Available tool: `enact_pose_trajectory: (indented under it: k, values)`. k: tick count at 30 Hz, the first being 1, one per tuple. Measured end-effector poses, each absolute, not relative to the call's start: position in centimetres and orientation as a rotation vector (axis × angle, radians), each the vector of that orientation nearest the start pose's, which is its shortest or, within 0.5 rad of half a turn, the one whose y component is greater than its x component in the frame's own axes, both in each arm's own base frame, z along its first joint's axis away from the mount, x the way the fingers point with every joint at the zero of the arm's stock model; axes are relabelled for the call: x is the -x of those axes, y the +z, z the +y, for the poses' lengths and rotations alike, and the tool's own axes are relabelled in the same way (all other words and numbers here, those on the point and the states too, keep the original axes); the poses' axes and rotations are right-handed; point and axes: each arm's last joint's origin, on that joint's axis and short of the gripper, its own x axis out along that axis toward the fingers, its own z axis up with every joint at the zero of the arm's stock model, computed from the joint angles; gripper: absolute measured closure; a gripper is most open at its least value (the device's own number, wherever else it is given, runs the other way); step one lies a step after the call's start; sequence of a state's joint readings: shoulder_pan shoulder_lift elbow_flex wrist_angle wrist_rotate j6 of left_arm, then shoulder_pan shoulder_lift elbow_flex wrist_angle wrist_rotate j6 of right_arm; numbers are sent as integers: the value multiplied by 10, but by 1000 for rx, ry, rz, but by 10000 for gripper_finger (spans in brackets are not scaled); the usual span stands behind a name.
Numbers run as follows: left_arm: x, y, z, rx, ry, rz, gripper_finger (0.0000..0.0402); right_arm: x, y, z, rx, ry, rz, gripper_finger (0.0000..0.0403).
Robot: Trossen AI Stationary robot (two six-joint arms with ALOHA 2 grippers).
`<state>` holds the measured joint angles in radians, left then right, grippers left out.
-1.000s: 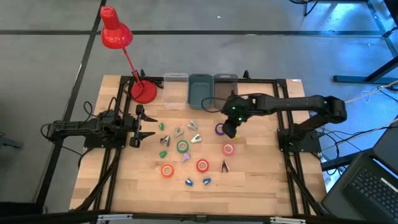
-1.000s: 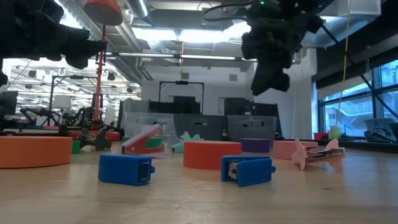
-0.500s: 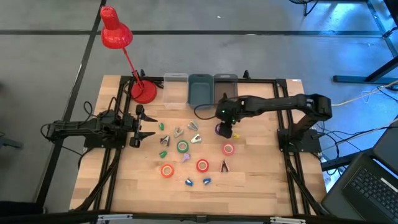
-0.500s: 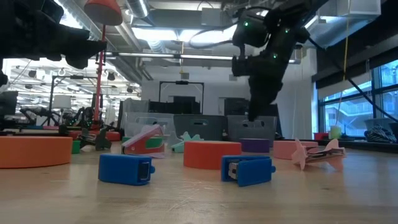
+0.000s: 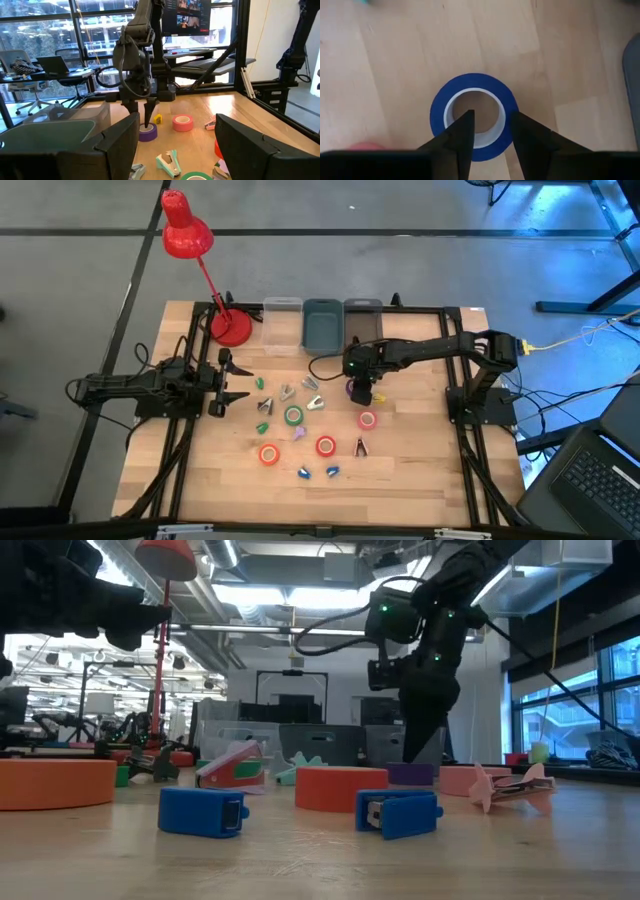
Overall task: Pick and place Stapler, Stapler remover, tape
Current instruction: Put the purple tape into the black bin
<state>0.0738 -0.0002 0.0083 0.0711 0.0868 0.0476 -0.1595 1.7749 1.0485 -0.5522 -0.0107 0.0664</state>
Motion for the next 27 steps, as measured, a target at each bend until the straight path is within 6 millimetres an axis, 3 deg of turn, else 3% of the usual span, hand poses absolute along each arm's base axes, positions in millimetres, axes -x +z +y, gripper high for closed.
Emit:
enact_pose_trajectory:
  k: [11,21,27]
  values:
    - [-97,173,5,-54,-11,-80,154,-320,145,-56,-54,-310,1283,293]
    - [-97,173,5,-54,-11,-80,154,-321,147,-56,-62,-318,1266,300]
    - [-97,173,5,-54,-11,-80,154,-321,147,-56,-69,-308,1266,361]
